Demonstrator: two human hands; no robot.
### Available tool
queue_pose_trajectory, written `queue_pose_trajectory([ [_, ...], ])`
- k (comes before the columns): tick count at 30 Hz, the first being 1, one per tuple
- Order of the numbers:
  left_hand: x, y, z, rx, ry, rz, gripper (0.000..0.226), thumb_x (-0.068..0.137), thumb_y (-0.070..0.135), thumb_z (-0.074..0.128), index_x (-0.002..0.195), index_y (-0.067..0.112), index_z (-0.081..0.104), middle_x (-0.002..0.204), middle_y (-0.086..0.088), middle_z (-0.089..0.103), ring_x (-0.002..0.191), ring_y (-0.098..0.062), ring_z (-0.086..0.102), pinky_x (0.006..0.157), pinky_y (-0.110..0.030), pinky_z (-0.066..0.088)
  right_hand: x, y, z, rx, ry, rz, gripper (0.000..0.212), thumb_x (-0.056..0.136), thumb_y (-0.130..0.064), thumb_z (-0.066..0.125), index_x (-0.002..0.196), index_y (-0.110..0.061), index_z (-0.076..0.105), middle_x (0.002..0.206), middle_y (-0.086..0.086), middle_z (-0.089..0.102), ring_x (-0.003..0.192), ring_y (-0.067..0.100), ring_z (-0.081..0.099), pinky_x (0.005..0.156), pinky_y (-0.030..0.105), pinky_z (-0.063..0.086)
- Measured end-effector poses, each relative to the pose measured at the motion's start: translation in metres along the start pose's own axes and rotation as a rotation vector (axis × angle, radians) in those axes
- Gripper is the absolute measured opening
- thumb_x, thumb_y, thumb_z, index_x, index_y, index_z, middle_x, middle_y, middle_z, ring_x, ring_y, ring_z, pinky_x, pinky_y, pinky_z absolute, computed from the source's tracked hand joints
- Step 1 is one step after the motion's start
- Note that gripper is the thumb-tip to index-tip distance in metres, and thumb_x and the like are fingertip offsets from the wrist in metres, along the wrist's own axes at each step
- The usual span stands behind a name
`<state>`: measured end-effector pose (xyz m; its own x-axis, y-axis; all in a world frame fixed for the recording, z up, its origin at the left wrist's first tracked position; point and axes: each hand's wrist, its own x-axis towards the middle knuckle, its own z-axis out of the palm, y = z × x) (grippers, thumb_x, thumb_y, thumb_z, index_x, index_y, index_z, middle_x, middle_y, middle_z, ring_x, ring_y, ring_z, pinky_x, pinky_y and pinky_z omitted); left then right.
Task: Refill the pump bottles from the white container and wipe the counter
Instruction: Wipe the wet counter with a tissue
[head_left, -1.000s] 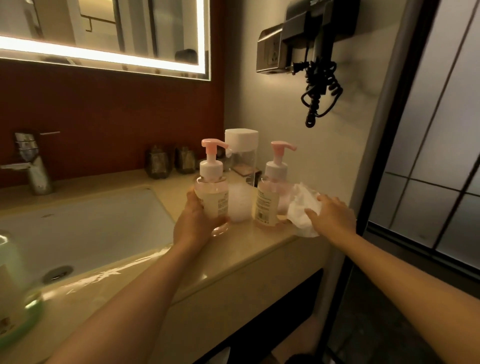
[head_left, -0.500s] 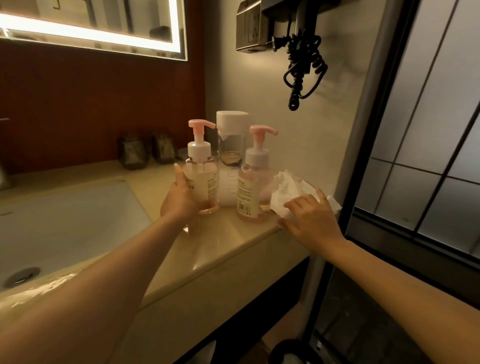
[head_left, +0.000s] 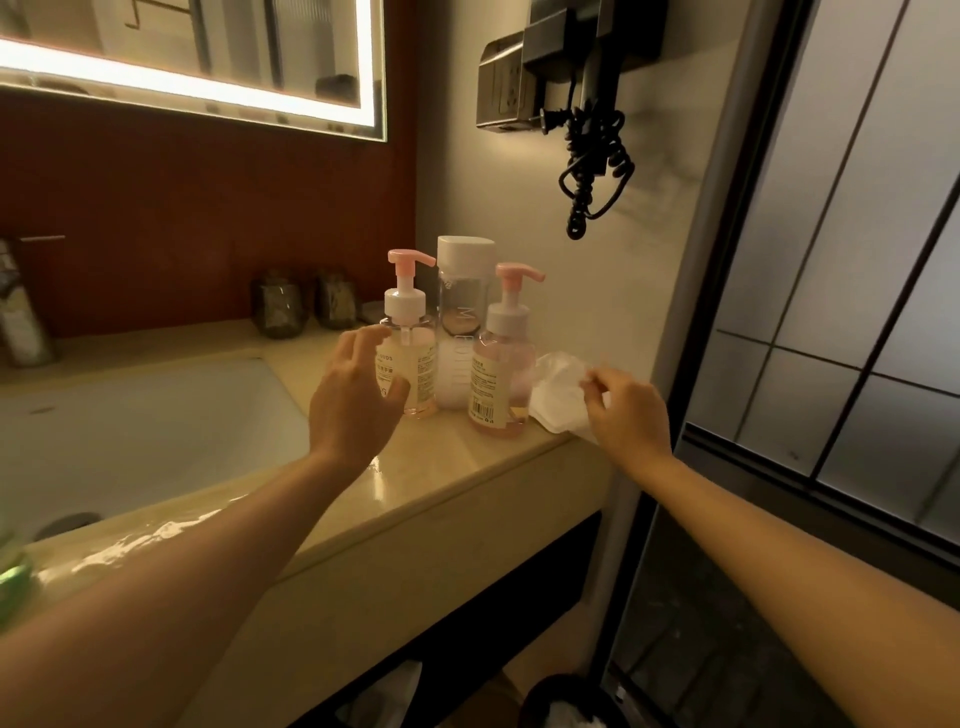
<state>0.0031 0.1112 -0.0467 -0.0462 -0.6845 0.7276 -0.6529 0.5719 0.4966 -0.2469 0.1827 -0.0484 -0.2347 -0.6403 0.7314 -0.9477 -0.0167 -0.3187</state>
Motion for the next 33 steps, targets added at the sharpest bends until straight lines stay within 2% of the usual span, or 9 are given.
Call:
queue_pose_trajectory([
  [5, -0.006, 0.022, -0.012, -0.151, -0.074, 0.069, 0.04, 0.084, 0.017, 0.064, 0.12, 0.01, 0.049, 0.122, -0.008, 0.053, 0.1, -0.016, 0.053, 0.08, -0.034, 0.05, 0.022, -0.043, -0.042, 0.323, 0.063, 0.013, 0.016, 0.095, -0.016, 0.048, 0.082, -0.01, 0.055, 0.074, 0.003, 0.063, 0.069, 0.019, 0.059, 0.057, 0.027, 0.046],
  [8, -0.008, 0.037, -0.017, -0.27, -0.187, 0.077, 0.043, 0.084, 0.022, 0.065, 0.123, 0.014, 0.048, 0.125, -0.006, 0.053, 0.107, -0.015, 0.053, 0.088, -0.036, 0.05, 0.031, -0.075, -0.069, 0.407, -0.082, -0.032, 0.013, 0.094, -0.015, 0.048, 0.083, -0.014, 0.055, 0.071, -0.007, 0.058, 0.066, 0.009, 0.055, 0.059, 0.016, 0.042],
  [10, -0.012, 0.049, -0.023, -0.354, -0.256, 0.06, 0.049, 0.082, 0.024, 0.067, 0.126, 0.018, 0.046, 0.126, -0.002, 0.05, 0.109, -0.013, 0.05, 0.091, -0.032, 0.047, 0.034, -0.096, -0.084, 0.453, -0.192, -0.051, 0.014, 0.095, -0.016, 0.048, 0.09, -0.01, 0.059, 0.077, -0.004, 0.063, 0.071, 0.011, 0.059, 0.066, 0.021, 0.048],
  [13, -0.019, 0.064, -0.041, -0.577, -0.494, -0.093, 0.047, 0.082, 0.03, 0.067, 0.124, 0.026, 0.045, 0.119, 0.006, 0.05, 0.11, -0.01, 0.048, 0.086, -0.024, 0.043, 0.034, -0.123, -0.097, 0.496, -0.242, -0.012, 0.02, 0.096, -0.016, 0.045, 0.099, -0.005, 0.062, 0.095, 0.01, 0.067, 0.084, 0.024, 0.061, 0.076, 0.035, 0.052],
  [15, -0.026, 0.066, -0.06, -0.747, -0.578, -0.203, 0.033, 0.087, 0.036, 0.058, 0.116, 0.024, 0.052, 0.113, 0.004, 0.057, 0.108, -0.015, 0.055, 0.083, -0.022, 0.047, 0.031, -0.14, -0.102, 0.529, -0.224, 0.066, 0.02, 0.095, -0.016, 0.045, 0.093, -0.007, 0.063, 0.091, 0.013, 0.064, 0.084, 0.028, 0.06, 0.076, 0.037, 0.052],
  [18, -0.035, 0.06, -0.086, -0.942, -0.652, -0.407, 0.042, 0.085, 0.05, 0.048, 0.11, 0.018, 0.058, 0.105, -0.003, 0.065, 0.101, -0.022, 0.062, 0.088, -0.034, 0.051, 0.027, -0.156, -0.099, 0.592, -0.251, 0.173, 0.021, 0.095, -0.018, 0.045, 0.08, -0.014, 0.059, 0.084, 0.007, 0.06, 0.081, 0.025, 0.059, 0.069, 0.031, 0.053],
  [21, -0.051, 0.05, -0.104, -0.976, -0.792, -0.471, 0.046, 0.077, 0.04, 0.062, 0.111, 0.011, 0.057, 0.1, -0.008, 0.065, 0.092, -0.021, 0.064, 0.088, -0.035, 0.052, 0.018, -0.169, -0.092, 0.592, -0.298, 0.188, 0.018, 0.096, -0.019, 0.046, 0.098, -0.008, 0.06, 0.096, 0.009, 0.06, 0.085, 0.021, 0.058, 0.069, 0.028, 0.049],
  [26, -0.071, 0.034, -0.115, -0.881, -0.708, -0.481, 0.023, 0.08, 0.02, 0.069, 0.099, 0.01, 0.063, 0.103, -0.012, 0.061, 0.099, -0.025, 0.058, 0.098, -0.042, 0.045, 0.01, -0.187, -0.075, 0.693, -0.355, 0.267, 0.007, 0.096, -0.018, 0.046, 0.101, -0.015, 0.051, 0.097, -0.005, 0.051, 0.094, 0.019, 0.054, 0.082, 0.032, 0.049],
  [33, -0.076, 0.02, -0.123, -0.9, -0.53, -0.44, 0.002, 0.087, 0.009, 0.059, 0.088, 0.008, 0.058, 0.087, 0.0, 0.064, 0.091, -0.02, 0.059, 0.091, -0.036, 0.046, 0.007, -0.197, -0.061, 0.779, -0.401, 0.354, 0.016, 0.097, -0.018, 0.042, 0.094, -0.013, 0.057, 0.089, 0.005, 0.056, 0.087, 0.022, 0.054, 0.073, 0.032, 0.048],
])
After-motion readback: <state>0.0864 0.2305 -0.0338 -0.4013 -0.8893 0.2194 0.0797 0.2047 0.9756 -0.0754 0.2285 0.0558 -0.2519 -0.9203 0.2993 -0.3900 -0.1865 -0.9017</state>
